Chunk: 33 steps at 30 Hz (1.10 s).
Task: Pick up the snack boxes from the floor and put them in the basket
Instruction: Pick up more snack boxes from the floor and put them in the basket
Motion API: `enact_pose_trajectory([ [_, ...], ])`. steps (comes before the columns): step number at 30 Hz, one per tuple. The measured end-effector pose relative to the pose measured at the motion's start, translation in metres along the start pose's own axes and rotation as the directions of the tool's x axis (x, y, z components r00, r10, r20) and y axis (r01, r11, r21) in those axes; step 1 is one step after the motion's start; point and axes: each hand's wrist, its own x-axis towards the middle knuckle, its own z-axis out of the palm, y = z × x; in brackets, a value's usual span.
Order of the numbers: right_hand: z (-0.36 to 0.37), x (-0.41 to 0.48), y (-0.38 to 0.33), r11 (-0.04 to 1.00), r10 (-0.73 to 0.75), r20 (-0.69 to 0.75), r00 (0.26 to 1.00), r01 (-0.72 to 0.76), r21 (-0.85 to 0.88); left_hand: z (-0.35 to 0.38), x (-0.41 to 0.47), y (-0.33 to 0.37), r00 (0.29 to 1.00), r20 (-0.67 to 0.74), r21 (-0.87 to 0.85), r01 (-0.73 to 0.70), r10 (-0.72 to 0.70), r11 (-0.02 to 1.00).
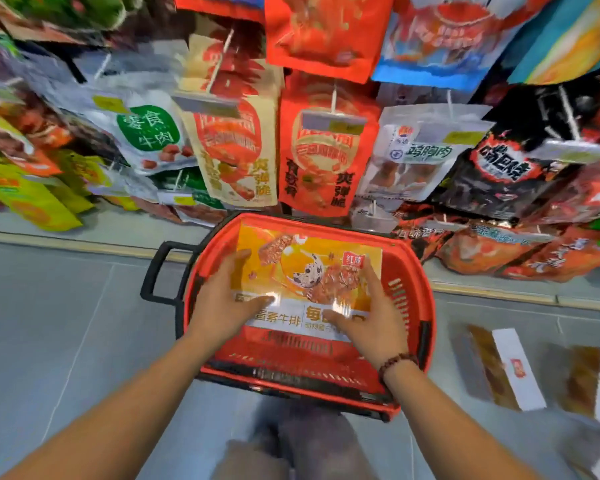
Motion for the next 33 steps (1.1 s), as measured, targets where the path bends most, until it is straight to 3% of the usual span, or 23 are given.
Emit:
enact_pose_trajectory([
  [10,0.127,0.11,0.136,0.978,0.162,0.068,0.984,-0.151,-0.142,0.105,0.098,-0.172,0.986,0.082,0.004,0.147,-0.147,0.989],
  [17,0.199,0.177,0.214,0.954,0.224,0.086,0.971,-0.2,-0.223,0.159,0.163,-0.264,0.983,0.162,0.132,0.07,-0.091,0.989],
  [27,0.26,0.225,0.258,0.945,0.265,0.124,0.956,-0.232,-0.232,0.191,0.208,-0.352,0.959,0.256,0.14,0.088,-0.122,0.986],
  [33,0.269,0.219,0.262,0.957,0.244,0.094,0.965,-0.223,-0.186,0.191,0.2,-0.36,0.969,0.225,0.217,0.053,-0.102,0.975],
])
